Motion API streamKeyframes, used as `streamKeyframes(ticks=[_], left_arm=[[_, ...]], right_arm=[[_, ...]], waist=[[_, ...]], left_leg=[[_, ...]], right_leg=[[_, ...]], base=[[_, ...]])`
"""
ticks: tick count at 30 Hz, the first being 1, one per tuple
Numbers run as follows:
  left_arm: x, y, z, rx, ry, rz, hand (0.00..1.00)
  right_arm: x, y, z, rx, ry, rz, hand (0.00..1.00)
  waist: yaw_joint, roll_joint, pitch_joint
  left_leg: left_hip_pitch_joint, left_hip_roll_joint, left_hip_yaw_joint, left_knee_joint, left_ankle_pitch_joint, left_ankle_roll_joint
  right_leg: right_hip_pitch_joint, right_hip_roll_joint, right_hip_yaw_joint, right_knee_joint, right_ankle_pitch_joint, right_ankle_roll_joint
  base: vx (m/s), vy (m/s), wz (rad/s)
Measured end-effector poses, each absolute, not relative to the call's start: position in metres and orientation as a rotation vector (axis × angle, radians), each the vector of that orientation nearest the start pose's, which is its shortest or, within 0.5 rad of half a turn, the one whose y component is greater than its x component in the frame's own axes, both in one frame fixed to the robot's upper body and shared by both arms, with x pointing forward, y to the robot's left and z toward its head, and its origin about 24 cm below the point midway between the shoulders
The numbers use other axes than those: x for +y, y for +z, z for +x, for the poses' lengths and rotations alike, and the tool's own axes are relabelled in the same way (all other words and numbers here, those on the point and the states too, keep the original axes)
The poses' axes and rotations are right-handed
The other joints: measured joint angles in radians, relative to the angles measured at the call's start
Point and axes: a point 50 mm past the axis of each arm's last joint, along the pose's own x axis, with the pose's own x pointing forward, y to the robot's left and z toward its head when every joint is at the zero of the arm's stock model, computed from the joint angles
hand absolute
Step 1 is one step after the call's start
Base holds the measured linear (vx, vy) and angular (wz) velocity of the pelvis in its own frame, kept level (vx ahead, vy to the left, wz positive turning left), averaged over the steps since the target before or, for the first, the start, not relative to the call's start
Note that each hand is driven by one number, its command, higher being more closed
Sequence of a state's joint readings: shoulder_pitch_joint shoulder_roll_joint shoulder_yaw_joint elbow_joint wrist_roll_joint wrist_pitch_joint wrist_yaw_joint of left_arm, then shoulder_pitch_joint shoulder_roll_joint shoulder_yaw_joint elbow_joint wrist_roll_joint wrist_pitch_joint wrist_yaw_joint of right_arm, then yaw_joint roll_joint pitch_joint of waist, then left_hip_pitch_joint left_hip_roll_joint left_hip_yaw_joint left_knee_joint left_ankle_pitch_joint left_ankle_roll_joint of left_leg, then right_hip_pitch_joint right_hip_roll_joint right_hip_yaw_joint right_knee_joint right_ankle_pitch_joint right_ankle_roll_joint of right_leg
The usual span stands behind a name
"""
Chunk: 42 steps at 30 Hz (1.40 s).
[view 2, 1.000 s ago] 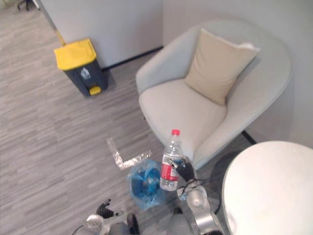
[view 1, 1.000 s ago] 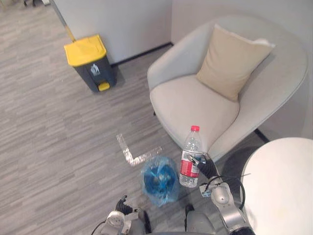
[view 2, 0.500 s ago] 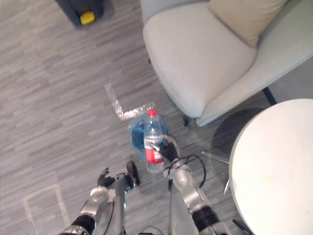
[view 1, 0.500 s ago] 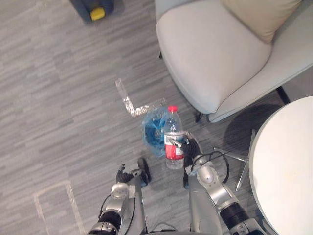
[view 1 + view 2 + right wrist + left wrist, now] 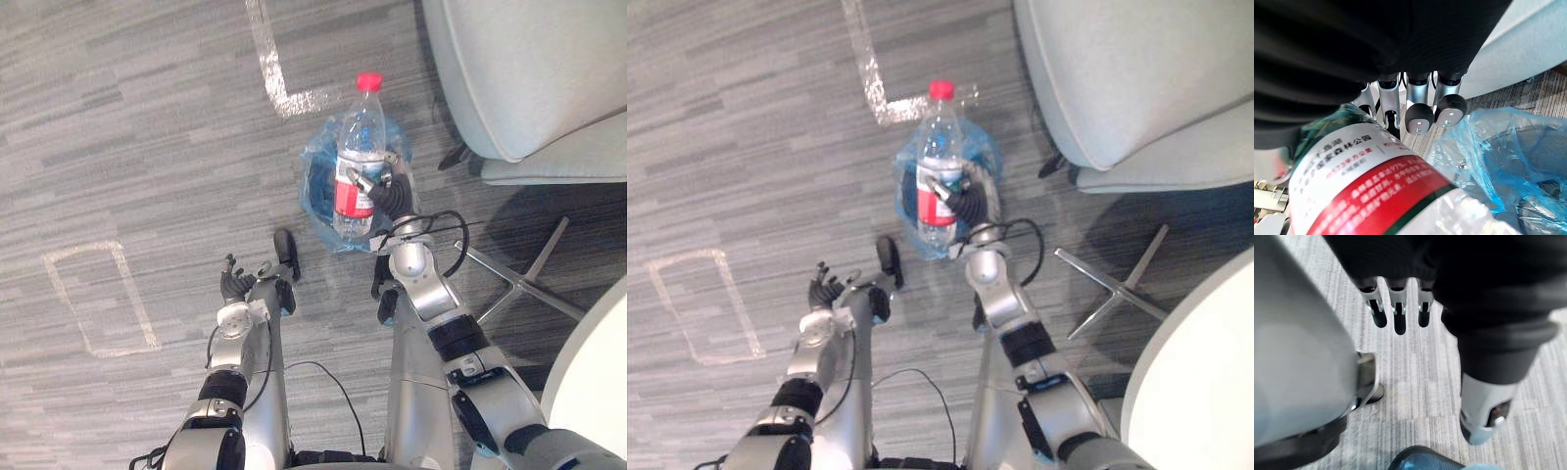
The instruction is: Gather rubbish on tea table into small bin, then transfer packed bag to large trash can.
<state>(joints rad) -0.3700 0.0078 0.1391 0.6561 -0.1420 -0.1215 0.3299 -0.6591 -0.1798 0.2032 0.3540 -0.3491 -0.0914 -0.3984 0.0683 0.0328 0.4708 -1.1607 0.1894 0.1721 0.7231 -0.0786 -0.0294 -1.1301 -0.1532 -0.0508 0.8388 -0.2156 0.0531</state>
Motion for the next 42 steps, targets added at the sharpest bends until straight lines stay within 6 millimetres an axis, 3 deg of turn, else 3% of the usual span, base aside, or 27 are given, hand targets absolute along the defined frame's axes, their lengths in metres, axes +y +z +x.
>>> streamKeyframes(ticks=[12,13,29,36,42], left_arm=[[0.173,0.029,0.317,0.076,0.353,-0.156,0.0],[0.172,0.03,0.317,0.067,0.345,-0.157,0.0],[0.169,0.038,0.318,0.023,0.319,-0.165,0.0],[0.174,0.021,0.315,0.095,0.32,-0.137,0.0],[0.178,0.011,0.313,0.138,0.324,-0.116,0.0]], right_arm=[[-0.134,0.162,0.371,-0.426,-0.215,-0.589,1.0],[-0.138,0.161,0.372,-0.416,-0.22,-0.602,0.0],[-0.143,0.155,0.371,-0.396,-0.226,-0.612,0.0],[-0.127,0.123,0.352,-0.395,-0.138,-0.757,0.0],[-0.115,0.107,0.342,-0.425,-0.085,-0.931,0.0]], waist=[[0.001,-0.002,0.001],[0.001,-0.002,0.001],[-0.001,-0.002,-0.015],[-0.009,-0.011,-0.074],[-0.011,-0.023,-0.104]], left_leg=[[-0.121,-0.006,-0.015,0.029,0.005,-0.006],[-0.124,-0.006,-0.015,0.032,0.005,-0.007],[-0.17,0.007,-0.032,0.077,-0.005,-0.01],[-0.185,0.028,-0.044,0.101,-0.014,-0.016],[-0.175,0.042,-0.044,0.104,-0.015,-0.017]], right_leg=[[-0.134,-0.01,-0.003,0.077,-0.027,-0.011],[-0.138,-0.011,-0.003,0.083,-0.032,-0.01],[-0.181,-0.007,-0.013,0.135,-0.051,-0.031],[-0.182,0.009,-0.027,0.133,-0.052,-0.036],[-0.171,0.022,-0.029,0.124,-0.049,-0.04]], base=[[-0.01,-0.014,0.06],[0.0,-0.024,0.05],[-0.03,-0.01,0.01],[-0.03,0.0,-0.06],[-0.02,0.0,-0.09]])
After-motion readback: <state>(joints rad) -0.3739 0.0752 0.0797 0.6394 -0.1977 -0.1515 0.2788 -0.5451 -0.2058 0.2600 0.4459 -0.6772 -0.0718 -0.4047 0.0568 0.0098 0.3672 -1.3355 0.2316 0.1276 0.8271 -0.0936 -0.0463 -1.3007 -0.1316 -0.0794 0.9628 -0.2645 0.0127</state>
